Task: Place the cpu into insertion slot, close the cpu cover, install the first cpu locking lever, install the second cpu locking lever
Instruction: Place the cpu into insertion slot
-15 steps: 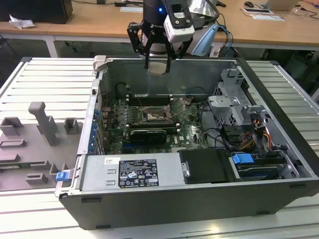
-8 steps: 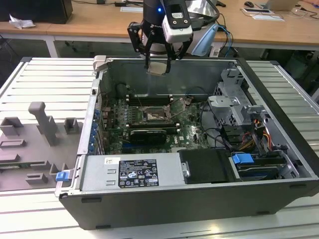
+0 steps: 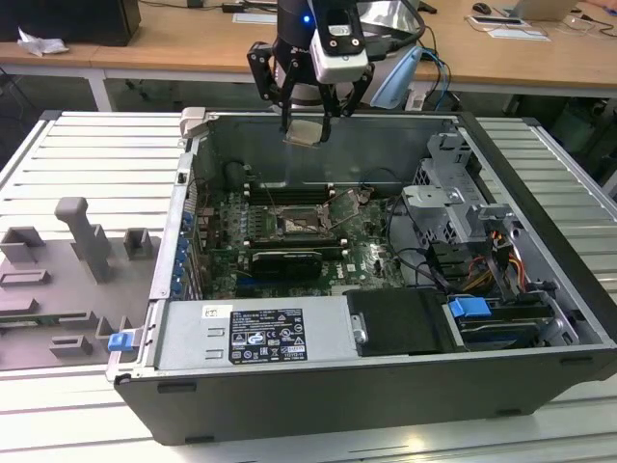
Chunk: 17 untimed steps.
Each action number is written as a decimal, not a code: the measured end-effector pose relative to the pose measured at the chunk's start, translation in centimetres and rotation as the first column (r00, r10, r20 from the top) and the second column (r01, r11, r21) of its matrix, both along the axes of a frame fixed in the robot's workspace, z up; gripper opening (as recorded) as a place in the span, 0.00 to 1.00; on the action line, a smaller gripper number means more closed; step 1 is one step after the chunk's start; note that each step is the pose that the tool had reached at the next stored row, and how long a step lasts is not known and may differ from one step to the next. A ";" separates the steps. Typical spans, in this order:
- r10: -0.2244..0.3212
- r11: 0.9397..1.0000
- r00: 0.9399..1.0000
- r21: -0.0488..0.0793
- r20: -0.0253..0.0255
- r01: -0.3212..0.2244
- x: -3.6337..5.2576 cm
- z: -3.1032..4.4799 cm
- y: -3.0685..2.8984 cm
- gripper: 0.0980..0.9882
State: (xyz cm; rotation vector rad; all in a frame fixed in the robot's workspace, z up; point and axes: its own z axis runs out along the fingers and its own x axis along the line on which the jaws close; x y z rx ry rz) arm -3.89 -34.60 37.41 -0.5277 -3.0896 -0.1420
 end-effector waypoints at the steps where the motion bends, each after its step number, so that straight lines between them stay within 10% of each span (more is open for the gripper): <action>1: -0.007 1.000 1.000 0.000 0.000 0.007 0.00 0.00 0.00 0.50; 17: -0.090 0.996 0.996 0.000 0.000 0.090 0.00 -0.04 0.00 0.50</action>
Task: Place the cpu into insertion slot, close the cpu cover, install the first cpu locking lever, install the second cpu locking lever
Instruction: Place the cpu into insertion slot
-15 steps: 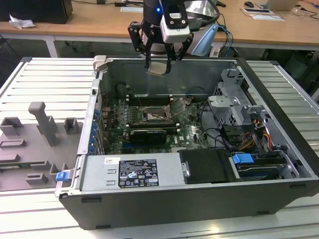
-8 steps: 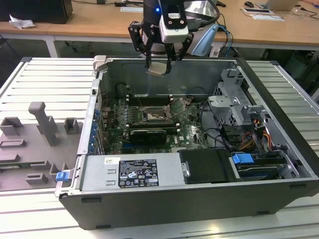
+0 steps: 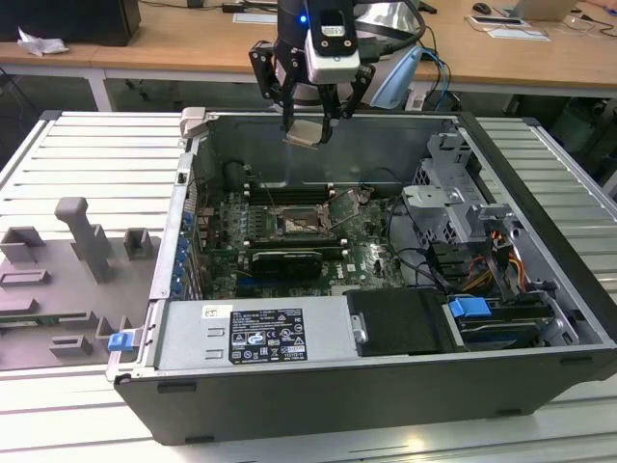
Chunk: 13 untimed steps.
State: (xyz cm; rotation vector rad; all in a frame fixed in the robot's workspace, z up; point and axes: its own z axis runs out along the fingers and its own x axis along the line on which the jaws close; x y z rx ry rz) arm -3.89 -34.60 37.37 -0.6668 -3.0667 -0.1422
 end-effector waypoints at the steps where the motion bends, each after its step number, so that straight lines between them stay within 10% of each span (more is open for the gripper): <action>1: -0.004 1.000 1.000 0.000 0.000 0.004 0.00 0.00 0.00 0.50; 13: -0.057 0.998 0.998 0.000 0.000 0.057 0.00 -0.04 0.00 0.50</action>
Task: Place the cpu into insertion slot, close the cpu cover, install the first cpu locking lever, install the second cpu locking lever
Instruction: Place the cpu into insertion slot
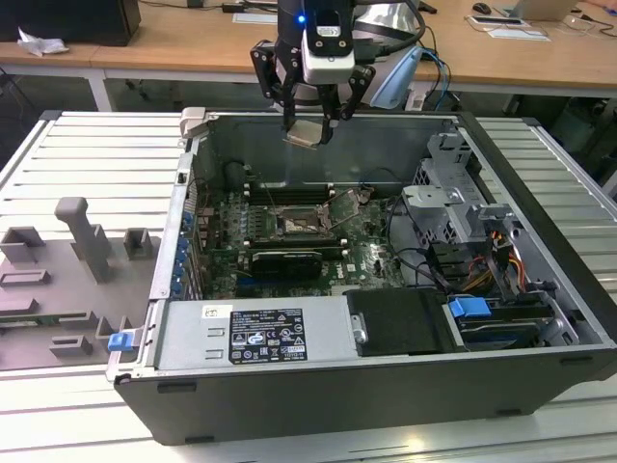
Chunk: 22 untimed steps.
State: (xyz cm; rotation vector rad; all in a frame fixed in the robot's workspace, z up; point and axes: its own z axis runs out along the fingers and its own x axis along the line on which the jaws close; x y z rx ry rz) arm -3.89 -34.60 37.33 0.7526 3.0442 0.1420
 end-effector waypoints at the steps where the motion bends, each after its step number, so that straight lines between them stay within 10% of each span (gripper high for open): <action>1: -0.003 1.000 1.000 0.000 0.000 0.003 0.00 0.00 0.00 0.50; 14: -0.093 0.996 0.996 -0.002 0.000 0.093 0.00 -0.13 0.00 0.50; 22: -0.223 0.975 0.975 -0.005 0.001 0.223 0.00 -0.31 0.00 0.50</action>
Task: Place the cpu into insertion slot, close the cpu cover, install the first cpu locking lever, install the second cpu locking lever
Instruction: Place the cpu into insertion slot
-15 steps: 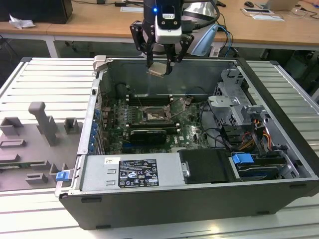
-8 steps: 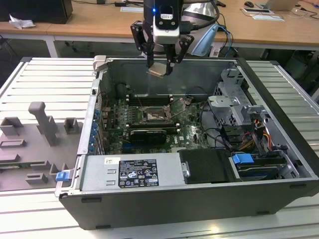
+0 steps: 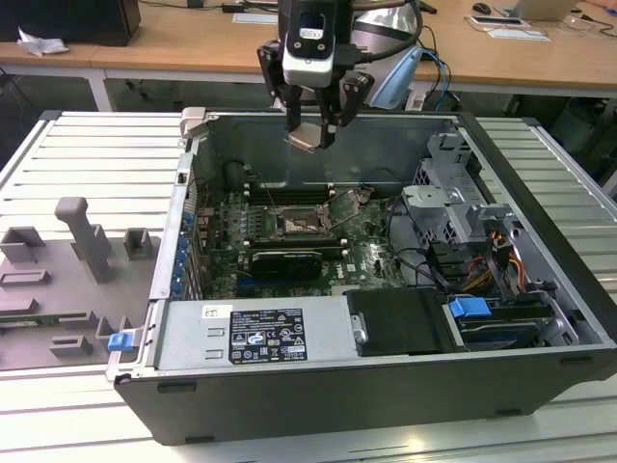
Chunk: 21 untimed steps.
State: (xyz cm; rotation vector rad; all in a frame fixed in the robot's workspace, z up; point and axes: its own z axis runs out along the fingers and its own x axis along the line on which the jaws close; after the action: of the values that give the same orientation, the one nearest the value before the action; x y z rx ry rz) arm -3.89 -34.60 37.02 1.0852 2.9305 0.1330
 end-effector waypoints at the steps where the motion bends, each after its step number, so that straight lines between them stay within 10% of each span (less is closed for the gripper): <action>1: -0.017 1.000 1.000 0.000 0.000 0.017 0.00 -0.02 0.00 0.50; 9: -0.111 0.994 0.994 -0.002 0.000 0.111 0.00 -0.11 0.00 0.50; 21: -0.250 0.968 0.968 -0.008 0.001 0.250 0.00 -0.18 0.00 0.50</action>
State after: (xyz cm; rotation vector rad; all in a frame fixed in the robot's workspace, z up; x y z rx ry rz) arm -3.89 -34.60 36.84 1.4400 2.7590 0.1175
